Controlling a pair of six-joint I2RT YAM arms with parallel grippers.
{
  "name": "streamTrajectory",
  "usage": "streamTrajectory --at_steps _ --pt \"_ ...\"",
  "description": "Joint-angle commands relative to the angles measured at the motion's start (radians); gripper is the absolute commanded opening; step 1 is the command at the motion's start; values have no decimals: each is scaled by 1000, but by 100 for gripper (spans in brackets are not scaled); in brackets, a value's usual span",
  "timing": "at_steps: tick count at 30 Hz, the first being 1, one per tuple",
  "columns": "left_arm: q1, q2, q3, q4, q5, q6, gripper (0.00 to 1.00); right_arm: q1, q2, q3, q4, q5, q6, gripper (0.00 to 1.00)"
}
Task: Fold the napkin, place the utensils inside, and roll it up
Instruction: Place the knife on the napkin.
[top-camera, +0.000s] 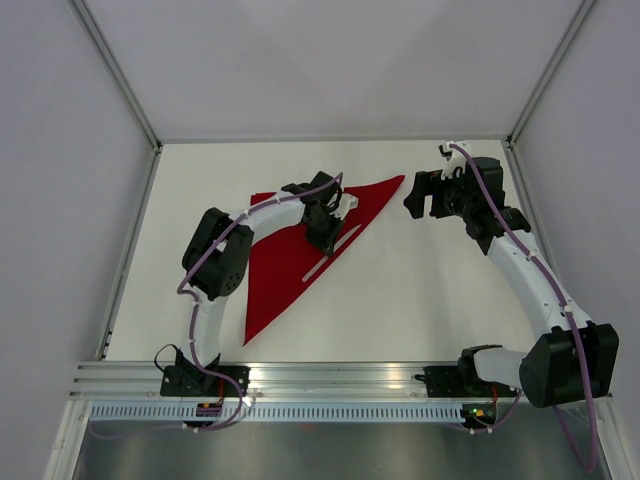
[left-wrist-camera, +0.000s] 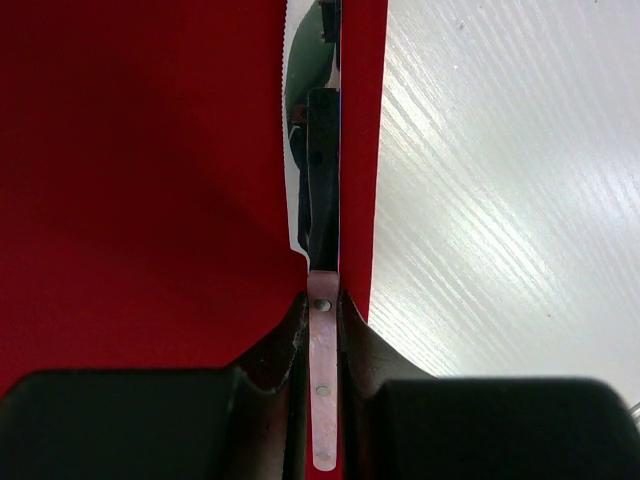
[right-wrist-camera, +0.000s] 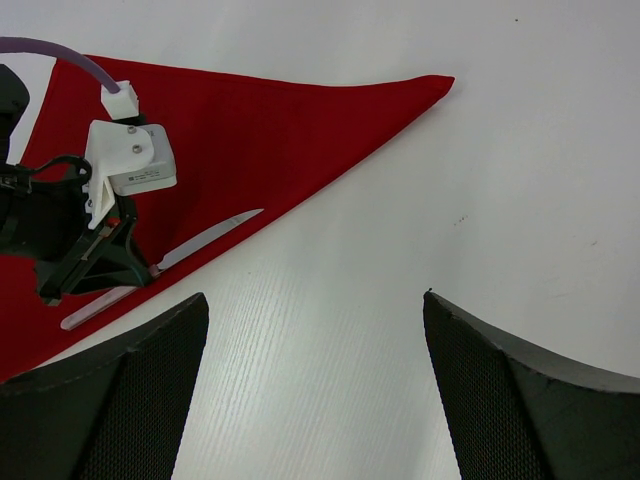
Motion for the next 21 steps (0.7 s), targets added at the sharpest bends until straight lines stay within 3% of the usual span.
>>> streamTrajectory --at_steps 1,10,21 --pt "-6 17 43 -29 7 35 2 4 -13 25 8 18 1 93" --pt "-6 24 40 -27 8 13 3 4 -13 25 7 16 2 93" --pt "-8 4 40 -21 4 -5 27 4 -13 25 7 10 2 92"
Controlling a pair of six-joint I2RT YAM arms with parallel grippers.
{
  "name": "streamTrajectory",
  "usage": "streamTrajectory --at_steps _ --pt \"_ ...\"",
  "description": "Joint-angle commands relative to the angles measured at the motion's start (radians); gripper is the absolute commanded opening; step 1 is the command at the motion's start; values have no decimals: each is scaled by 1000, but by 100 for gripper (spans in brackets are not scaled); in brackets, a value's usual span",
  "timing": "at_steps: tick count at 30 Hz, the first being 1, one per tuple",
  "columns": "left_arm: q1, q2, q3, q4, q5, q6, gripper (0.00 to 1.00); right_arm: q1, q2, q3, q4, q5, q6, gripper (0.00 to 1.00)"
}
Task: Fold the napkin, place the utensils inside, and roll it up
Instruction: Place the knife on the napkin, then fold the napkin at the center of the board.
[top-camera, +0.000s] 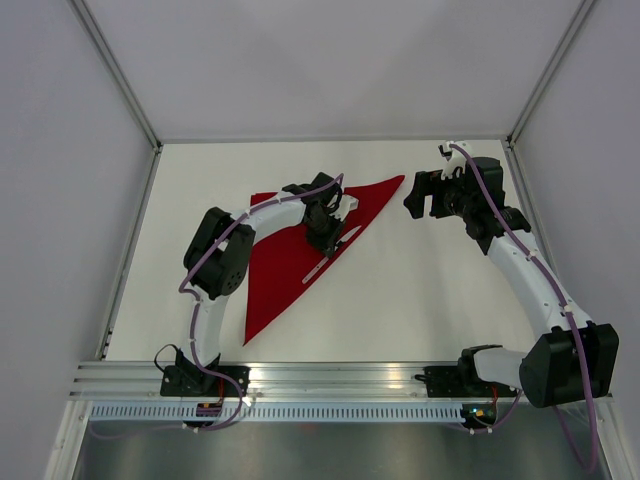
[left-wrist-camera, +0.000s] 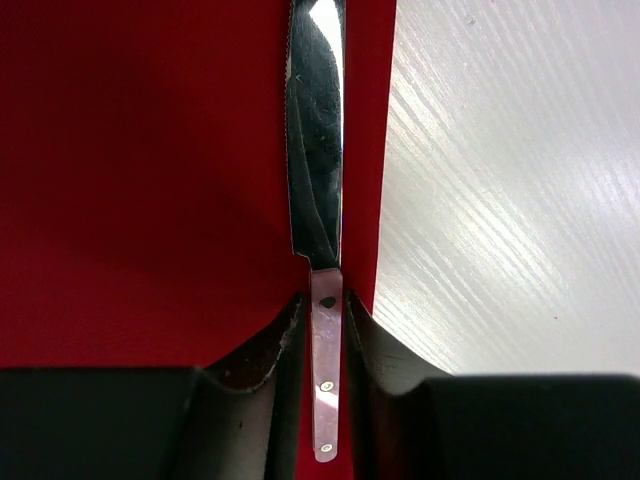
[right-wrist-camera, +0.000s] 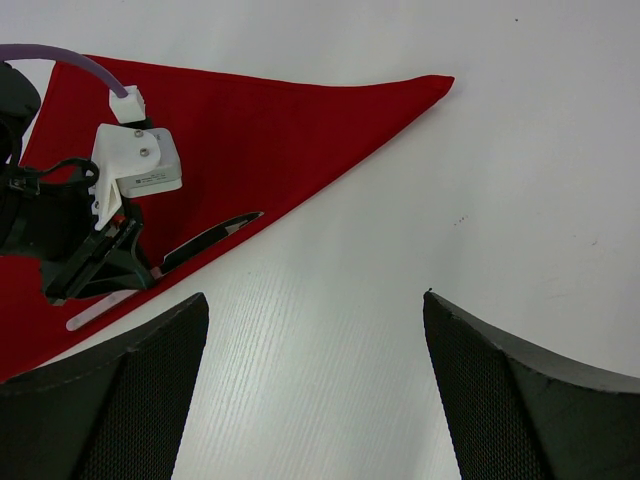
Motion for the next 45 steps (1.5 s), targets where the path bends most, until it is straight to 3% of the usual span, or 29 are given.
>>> streamTrajectory --at_steps 1,18,23,29,33,38,41,45 --pt "-9 -13 35 -14 4 -8 28 4 -13 25 7 11 2 93" --pt "-12 -97 60 -3 -10 -13 54 4 -13 27 4 0 5 92" --pt "-12 -136 70 5 -33 -51 57 4 -19 27 4 -12 7 92" --pt "8 -286 46 44 -139 -125 59 27 -7 54 -10 -71 -16 90" --pt "64 -456 14 37 -303 -261 59 164 16 85 -56 -14 -106 87" --pt "201 -749 -31 -15 -358 -409 61 365 36 58 -25 72 -154 85" --pt "216 -861 -2 -69 -387 -429 62 595 93 47 -4 162 -193 80" --pt "216 -941 63 -146 -430 -435 65 813 170 30 80 238 -223 74"
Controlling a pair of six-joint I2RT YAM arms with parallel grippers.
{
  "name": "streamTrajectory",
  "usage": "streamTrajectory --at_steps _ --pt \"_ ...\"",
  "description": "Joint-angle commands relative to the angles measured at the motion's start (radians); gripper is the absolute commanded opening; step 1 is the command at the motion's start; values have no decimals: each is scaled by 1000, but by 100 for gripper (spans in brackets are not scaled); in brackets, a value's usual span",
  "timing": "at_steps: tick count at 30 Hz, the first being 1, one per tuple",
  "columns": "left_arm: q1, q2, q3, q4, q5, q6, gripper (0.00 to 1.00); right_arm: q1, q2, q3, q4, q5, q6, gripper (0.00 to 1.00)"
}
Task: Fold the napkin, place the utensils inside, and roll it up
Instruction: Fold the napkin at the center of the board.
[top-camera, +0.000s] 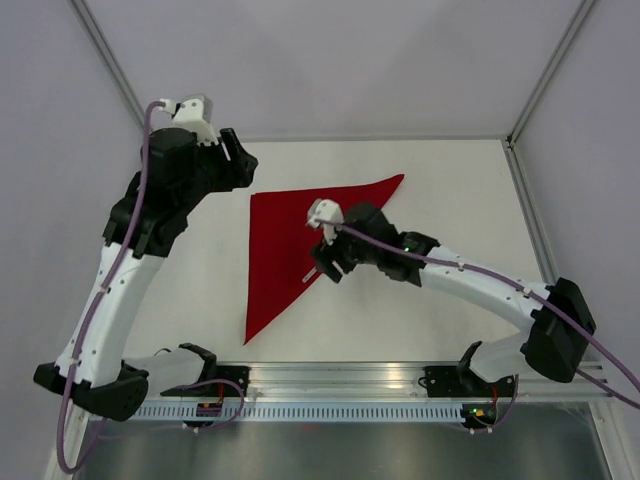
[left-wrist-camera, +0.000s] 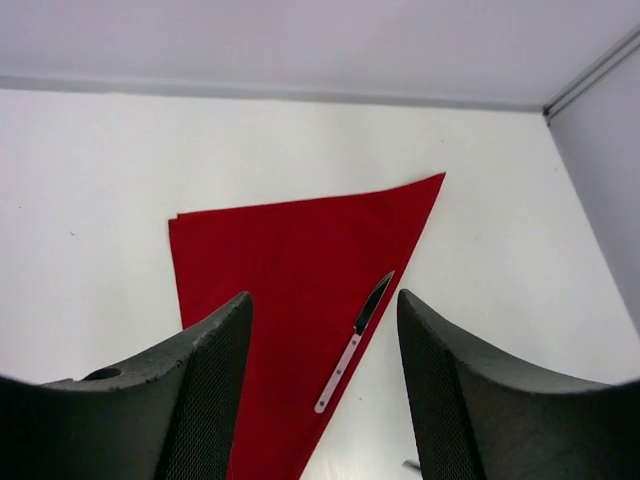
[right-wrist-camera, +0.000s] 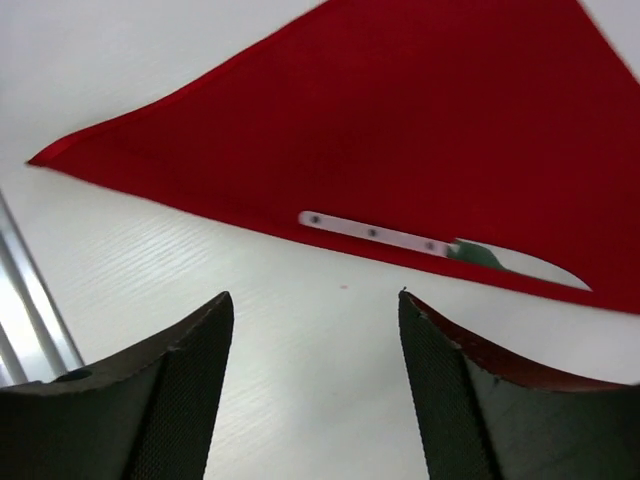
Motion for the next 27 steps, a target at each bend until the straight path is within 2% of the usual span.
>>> streamTrajectory --at_steps 1,2,5,8,13,23,27 --pt "-8 -37 53 -117 -81 -86 65 157 64 -12 71 120 -54 71" --pt "-8 -47 59 -142 -93 -86 65 243 78 -15 81 145 -76 70" --pt "-8 -80 60 -170 -109 -100 65 395 124 -48 143 180 -123 68" --pt "-8 -115 37 -171 -117 -112 65 502 181 -66 211 202 -202 67" --pt "-8 -167 -4 -173 -143 -117 65 549 266 -75 305 173 -248 66" --pt "-8 -204 -52 -177 -173 -115 65 627 293 -210 685 176 -408 65" --pt "-8 -209 -78 -176 -181 -120 65 670 324 -250 784 212 -471 64"
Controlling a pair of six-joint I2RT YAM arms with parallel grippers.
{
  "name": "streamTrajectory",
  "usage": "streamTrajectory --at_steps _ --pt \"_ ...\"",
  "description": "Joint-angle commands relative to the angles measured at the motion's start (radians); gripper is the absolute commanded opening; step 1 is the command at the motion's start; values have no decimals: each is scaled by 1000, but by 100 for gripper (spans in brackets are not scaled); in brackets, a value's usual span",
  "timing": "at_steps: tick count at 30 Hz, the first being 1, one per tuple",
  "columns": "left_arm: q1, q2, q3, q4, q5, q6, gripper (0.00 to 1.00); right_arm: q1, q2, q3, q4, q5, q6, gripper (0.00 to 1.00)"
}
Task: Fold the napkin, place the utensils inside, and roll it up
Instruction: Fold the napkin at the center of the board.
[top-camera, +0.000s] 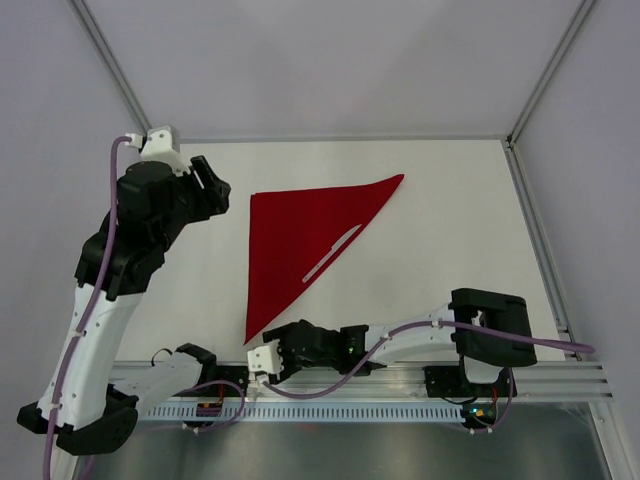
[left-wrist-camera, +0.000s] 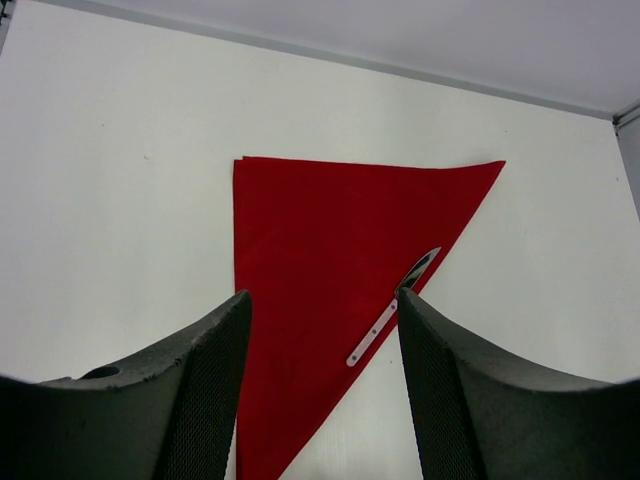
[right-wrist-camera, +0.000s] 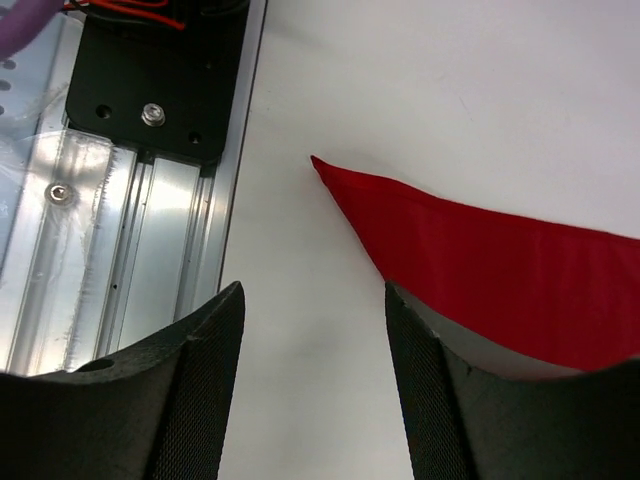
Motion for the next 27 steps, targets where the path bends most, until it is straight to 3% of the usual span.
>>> streamTrajectory --at_steps 1,8,17,27 --pt "-2 -8 -28 -10 -26 -39 65 41 34 -29 202 29 -87 64" --pt "-2 -12 -74 6 -37 -45 64 79 161 -51 451 93 -208 64" --pt "-2 -3 -89 15 -43 -27 64 68 305 -52 637 119 -285 63" --pt "-2 1 -102 24 -48 -8 64 21 363 17 637 93 -261 58"
